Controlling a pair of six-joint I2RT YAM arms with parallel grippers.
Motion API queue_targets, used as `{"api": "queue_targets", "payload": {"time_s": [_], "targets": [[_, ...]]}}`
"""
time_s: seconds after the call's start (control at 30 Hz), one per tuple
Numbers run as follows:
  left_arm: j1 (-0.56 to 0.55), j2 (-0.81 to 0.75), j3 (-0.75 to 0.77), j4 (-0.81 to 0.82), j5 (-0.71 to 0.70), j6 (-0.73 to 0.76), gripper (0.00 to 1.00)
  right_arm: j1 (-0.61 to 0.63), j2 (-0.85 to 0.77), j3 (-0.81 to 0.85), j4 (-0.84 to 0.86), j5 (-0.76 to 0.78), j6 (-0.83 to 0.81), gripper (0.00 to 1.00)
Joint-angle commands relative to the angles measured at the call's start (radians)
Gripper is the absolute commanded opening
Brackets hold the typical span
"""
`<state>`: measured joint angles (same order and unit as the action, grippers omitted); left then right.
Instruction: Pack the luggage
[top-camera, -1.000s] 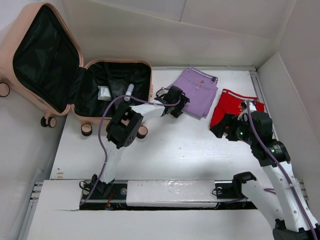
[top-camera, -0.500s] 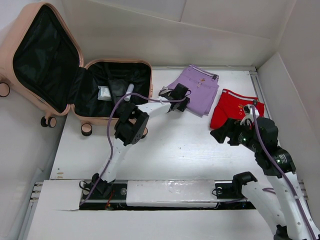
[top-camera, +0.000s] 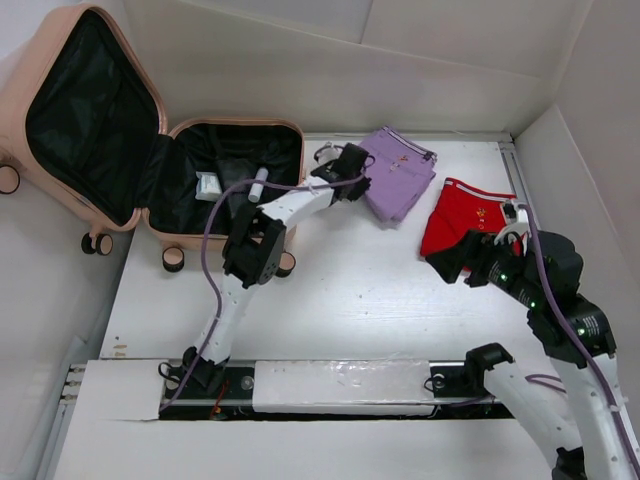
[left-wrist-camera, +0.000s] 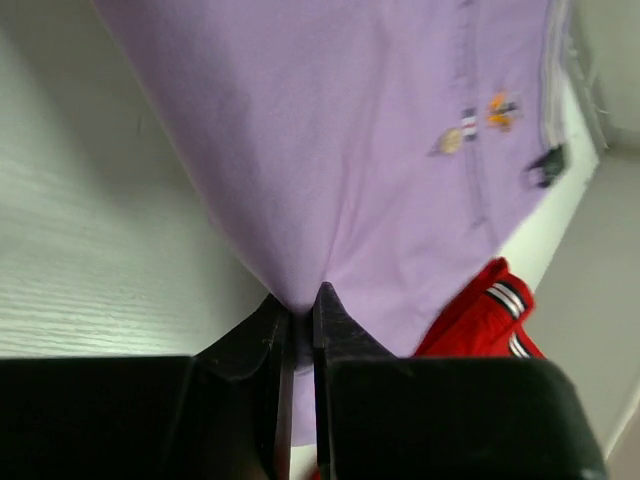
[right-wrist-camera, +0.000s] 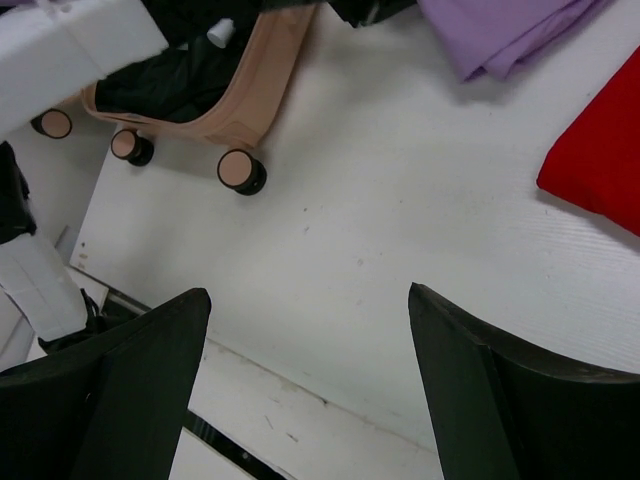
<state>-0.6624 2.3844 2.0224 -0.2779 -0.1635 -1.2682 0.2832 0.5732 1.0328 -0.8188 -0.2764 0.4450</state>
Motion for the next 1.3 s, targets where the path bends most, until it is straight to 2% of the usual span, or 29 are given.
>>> {"api": "queue_targets", "payload": {"time_s": [0.0, 0.17, 0.3, 0.47, 0.5, 0.73, 0.83, 0.97, 1.27], "targets": [[0.078, -0.195, 0.082, 0.019, 0.031, 0.205, 0.0, 0.01, 0.023, 0.023, 0.043, 0.017, -0.003, 0.86], [0.202, -0.241, 0.225, -0.029, 0.283, 0.367, 0.0, 0.01, 0.073, -0.011, 0.104, -0.03, -0.003, 0.86], [0.332, -0.315, 0.225, -0.081, 0.392, 0.514, 0.0, 0.01, 0.099, -0.033, 0.147, -0.044, 0.006, 0.86], [0.538, -0.438, 0.054, -0.103, 0.508, 0.647, 0.0, 0.01, 0.132, -0.042, 0.165, -0.035, 0.006, 0.86], [0.566, -0.454, -0.032, -0.093, 0.545, 0.661, 0.0, 0.01, 0.132, -0.042, 0.165, -0.035, 0.006, 0.86], [0.791, -0.606, -0.388, 0.017, 0.584, 0.71, 0.0, 0.01, 0.163, -0.042, 0.175, -0.004, -0.012, 0.86], [0.874, -0.622, -0.462, 0.017, 0.584, 0.728, 0.0, 0.01, 0.174, -0.042, 0.175, -0.004, -0.012, 0.86], [0.925, -0.622, -0.484, 0.0, 0.52, 0.765, 0.0, 0.01, 0.183, -0.042, 0.184, -0.004, -0.012, 0.86], [0.957, -0.568, -0.377, -0.021, 0.433, 0.812, 0.0, 0.01, 0.192, -0.042, 0.184, -0.004, -0.012, 0.86]]}}
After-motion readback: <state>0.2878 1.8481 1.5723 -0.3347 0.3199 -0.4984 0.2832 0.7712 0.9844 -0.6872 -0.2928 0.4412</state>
